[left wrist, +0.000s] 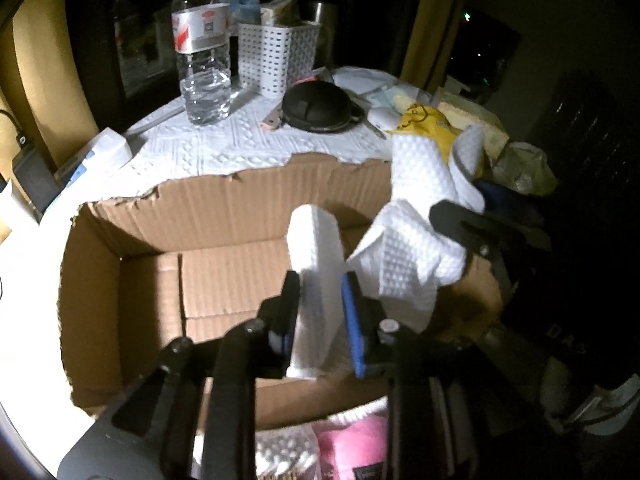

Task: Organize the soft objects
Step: 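Carry both paper towels over the cardboard box and lower them inside, then open both grippers and withdraw from the box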

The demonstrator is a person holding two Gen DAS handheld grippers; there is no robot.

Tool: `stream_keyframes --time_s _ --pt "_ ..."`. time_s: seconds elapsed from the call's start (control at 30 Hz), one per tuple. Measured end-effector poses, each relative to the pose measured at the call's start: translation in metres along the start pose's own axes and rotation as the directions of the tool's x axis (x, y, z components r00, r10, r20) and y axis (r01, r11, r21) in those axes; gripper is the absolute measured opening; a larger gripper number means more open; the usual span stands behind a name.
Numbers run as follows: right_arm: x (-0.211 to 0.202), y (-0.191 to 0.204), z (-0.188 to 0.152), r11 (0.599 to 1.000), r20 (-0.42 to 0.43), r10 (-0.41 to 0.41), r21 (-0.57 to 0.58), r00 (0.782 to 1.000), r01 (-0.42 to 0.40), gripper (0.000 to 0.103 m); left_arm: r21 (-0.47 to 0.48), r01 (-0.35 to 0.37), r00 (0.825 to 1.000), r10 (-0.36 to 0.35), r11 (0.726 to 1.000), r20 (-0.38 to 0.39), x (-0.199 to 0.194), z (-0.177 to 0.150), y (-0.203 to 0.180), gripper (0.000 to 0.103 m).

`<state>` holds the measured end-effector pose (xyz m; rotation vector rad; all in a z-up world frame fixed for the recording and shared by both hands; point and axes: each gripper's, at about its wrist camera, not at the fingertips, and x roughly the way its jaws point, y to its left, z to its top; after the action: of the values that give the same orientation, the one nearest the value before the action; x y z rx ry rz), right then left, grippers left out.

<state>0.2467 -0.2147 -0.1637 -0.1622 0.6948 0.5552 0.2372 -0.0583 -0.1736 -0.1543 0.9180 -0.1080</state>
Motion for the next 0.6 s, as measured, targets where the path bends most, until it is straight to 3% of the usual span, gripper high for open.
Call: stream_keyframes --time_s 0.3,0.53,0.6 --pt "0.023 -0.008 -0.026 0.999 -0.102 -0.037 0.030 0.994 0.040 0.056 0.003 -0.005 1.000 0.005 1.000 -0.007 -0.004 -0.003 -0.003 0.024" --pt "0.040 -0.023 -0.034 0.994 -0.164 -0.001 0.112 0.986 0.019 0.064 0.001 -0.007 1.000 0.007 1.000 -0.018 -0.003 -0.005 -0.002 0.025" --pt "0.040 -0.025 -0.034 0.991 -0.170 0.014 0.132 0.985 0.009 0.064 -0.003 -0.006 1.000 0.006 1.000 -0.018 -0.004 -0.005 -0.001 0.030"
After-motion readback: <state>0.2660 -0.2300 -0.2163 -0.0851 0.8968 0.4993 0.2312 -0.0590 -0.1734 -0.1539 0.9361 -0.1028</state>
